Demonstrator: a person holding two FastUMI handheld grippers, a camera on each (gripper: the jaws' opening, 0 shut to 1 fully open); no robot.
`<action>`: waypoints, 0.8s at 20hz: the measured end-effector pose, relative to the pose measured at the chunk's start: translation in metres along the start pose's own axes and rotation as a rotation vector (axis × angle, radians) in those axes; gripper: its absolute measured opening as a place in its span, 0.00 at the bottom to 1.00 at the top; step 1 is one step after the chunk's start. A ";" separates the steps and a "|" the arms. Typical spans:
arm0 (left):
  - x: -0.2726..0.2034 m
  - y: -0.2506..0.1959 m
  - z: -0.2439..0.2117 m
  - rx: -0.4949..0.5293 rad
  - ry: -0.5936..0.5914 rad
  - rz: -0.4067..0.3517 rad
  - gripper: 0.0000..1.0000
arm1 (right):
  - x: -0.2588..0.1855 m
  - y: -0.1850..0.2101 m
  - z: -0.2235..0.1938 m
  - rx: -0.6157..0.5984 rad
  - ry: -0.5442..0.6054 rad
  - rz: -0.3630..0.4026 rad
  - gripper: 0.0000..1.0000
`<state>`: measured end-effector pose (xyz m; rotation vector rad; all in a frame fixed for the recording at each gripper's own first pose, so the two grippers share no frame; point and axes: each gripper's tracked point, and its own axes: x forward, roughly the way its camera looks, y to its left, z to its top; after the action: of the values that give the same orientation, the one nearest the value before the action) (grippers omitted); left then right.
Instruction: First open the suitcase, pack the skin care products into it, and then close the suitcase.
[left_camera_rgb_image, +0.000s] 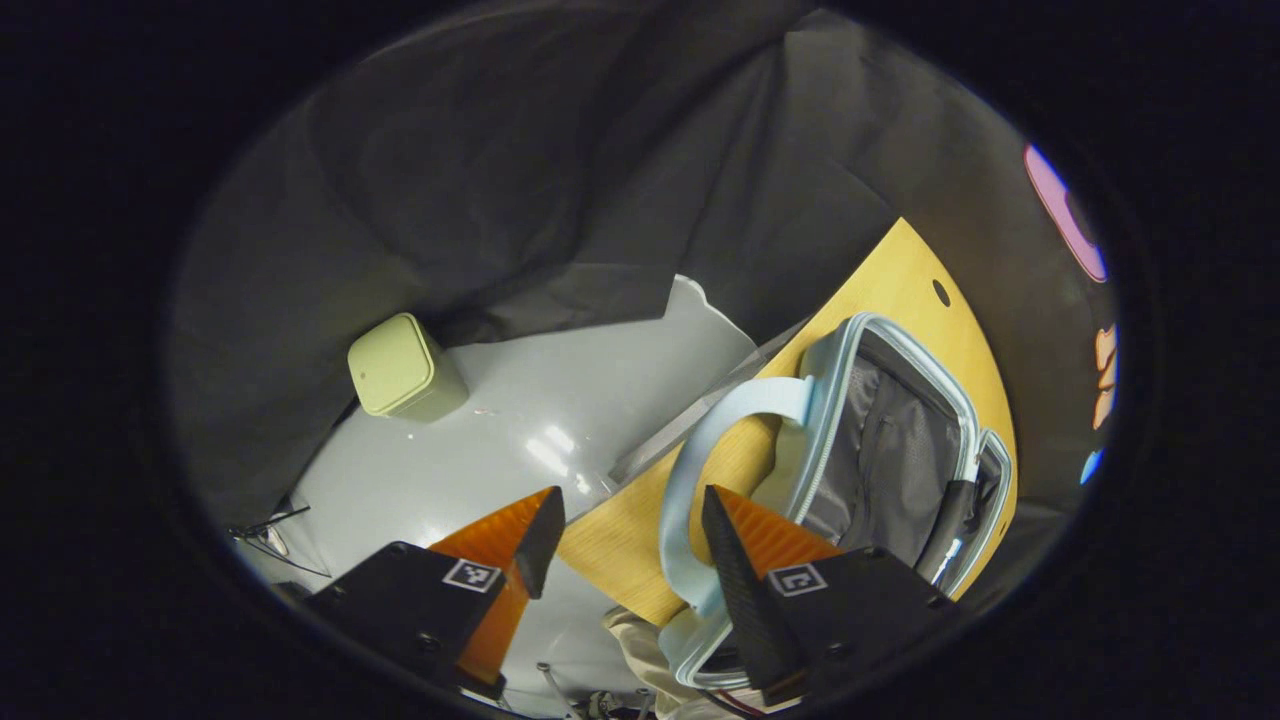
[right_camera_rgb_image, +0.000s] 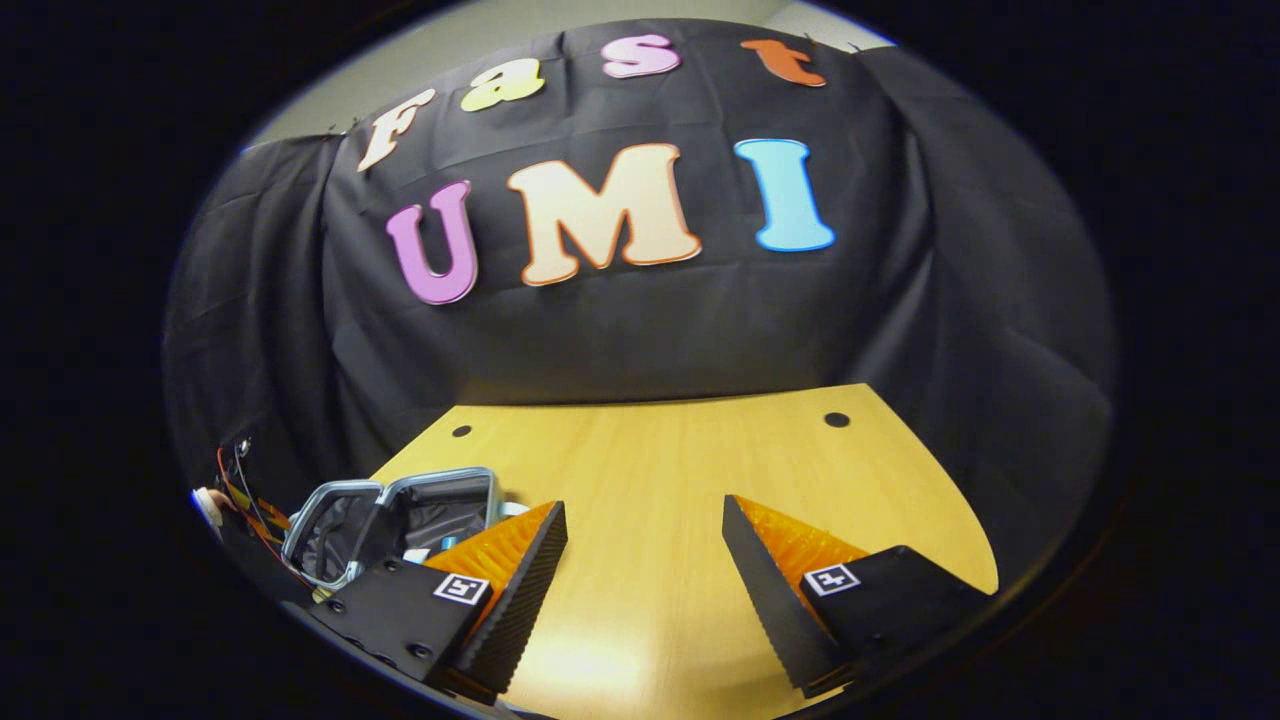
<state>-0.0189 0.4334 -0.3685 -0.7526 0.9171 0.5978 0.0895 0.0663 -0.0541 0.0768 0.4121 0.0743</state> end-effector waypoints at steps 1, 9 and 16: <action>0.003 0.000 -0.001 -0.006 0.011 -0.002 0.67 | -0.004 -0.008 -0.001 0.018 0.002 -0.018 0.98; 0.012 -0.016 -0.003 -0.002 0.043 -0.038 0.11 | -0.015 -0.025 -0.006 0.004 0.004 -0.055 0.98; -0.002 -0.024 0.000 -0.042 0.042 -0.061 0.00 | -0.014 -0.022 -0.009 -0.023 0.010 -0.047 0.98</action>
<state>-0.0020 0.4191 -0.3594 -0.8304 0.9194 0.5503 0.0742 0.0437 -0.0584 0.0442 0.4228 0.0328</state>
